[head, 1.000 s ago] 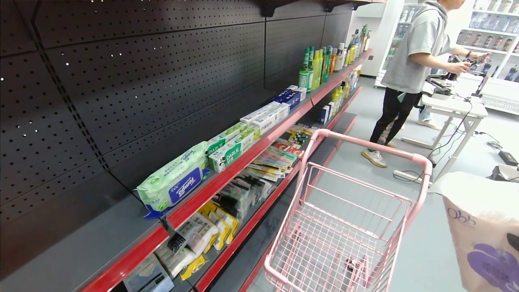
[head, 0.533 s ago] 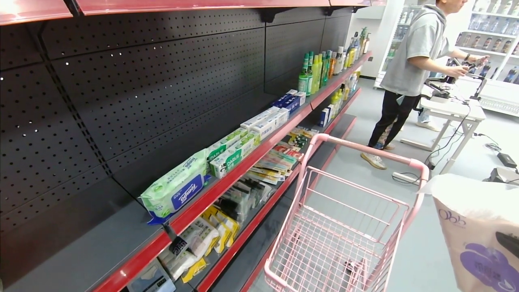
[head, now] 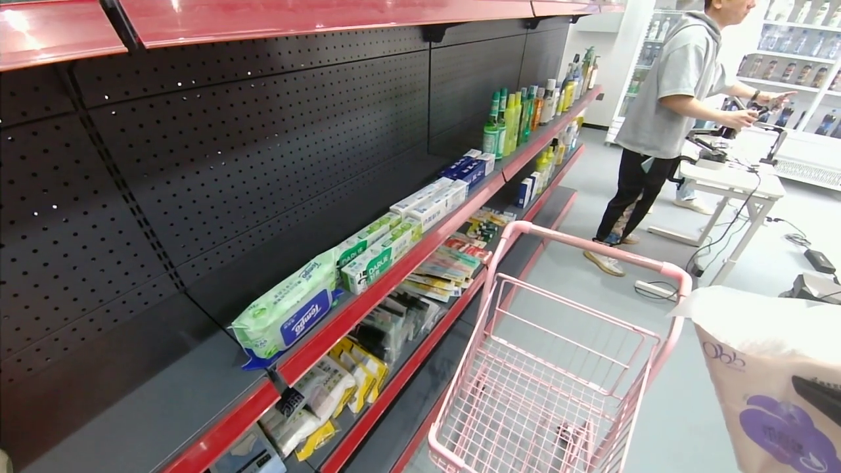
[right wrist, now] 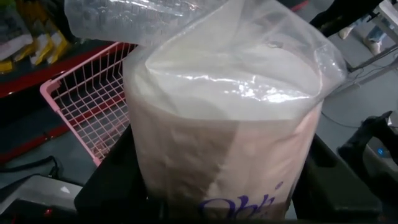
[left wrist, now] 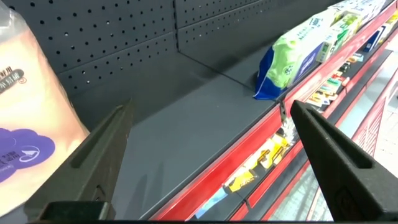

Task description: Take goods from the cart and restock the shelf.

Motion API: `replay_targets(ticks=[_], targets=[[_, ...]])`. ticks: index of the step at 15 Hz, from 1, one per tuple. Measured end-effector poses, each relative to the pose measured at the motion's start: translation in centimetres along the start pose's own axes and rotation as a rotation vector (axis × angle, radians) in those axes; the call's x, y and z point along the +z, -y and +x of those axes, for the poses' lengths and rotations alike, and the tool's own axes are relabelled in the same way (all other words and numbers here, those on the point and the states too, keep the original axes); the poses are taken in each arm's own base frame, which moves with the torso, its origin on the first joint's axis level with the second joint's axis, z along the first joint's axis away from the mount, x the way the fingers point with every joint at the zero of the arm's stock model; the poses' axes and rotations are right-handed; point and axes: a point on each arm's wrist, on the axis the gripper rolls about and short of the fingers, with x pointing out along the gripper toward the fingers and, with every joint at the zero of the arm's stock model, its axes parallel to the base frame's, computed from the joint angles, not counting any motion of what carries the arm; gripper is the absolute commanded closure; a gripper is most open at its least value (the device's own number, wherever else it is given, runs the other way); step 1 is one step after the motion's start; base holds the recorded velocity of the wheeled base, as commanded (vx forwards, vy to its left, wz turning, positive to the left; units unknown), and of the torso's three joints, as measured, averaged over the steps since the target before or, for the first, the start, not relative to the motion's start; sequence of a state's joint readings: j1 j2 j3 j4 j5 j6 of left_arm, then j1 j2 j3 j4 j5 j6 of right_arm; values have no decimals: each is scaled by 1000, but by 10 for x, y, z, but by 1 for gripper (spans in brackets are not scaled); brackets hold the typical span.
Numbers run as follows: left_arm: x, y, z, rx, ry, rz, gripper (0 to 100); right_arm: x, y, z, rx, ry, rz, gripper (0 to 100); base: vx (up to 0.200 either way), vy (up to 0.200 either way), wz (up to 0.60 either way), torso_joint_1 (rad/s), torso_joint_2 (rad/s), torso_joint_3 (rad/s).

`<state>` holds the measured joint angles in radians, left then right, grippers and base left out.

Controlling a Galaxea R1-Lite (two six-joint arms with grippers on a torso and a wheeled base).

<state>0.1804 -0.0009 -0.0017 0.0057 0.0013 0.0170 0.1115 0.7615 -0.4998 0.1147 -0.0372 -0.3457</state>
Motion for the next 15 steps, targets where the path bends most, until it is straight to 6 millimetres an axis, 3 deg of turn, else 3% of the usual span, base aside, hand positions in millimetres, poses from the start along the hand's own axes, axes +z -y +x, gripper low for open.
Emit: replay_targets(ticks=[3, 15], targets=[[0, 0, 0, 0, 0, 0, 0, 1, 1, 2, -3, -6, -6, 100, 0, 0, 0, 0, 0, 0], [0, 0, 0, 0, 0, 0, 0, 24, 8, 7, -9, 22, -33, 100, 0, 0, 600, 6, 1, 0]])
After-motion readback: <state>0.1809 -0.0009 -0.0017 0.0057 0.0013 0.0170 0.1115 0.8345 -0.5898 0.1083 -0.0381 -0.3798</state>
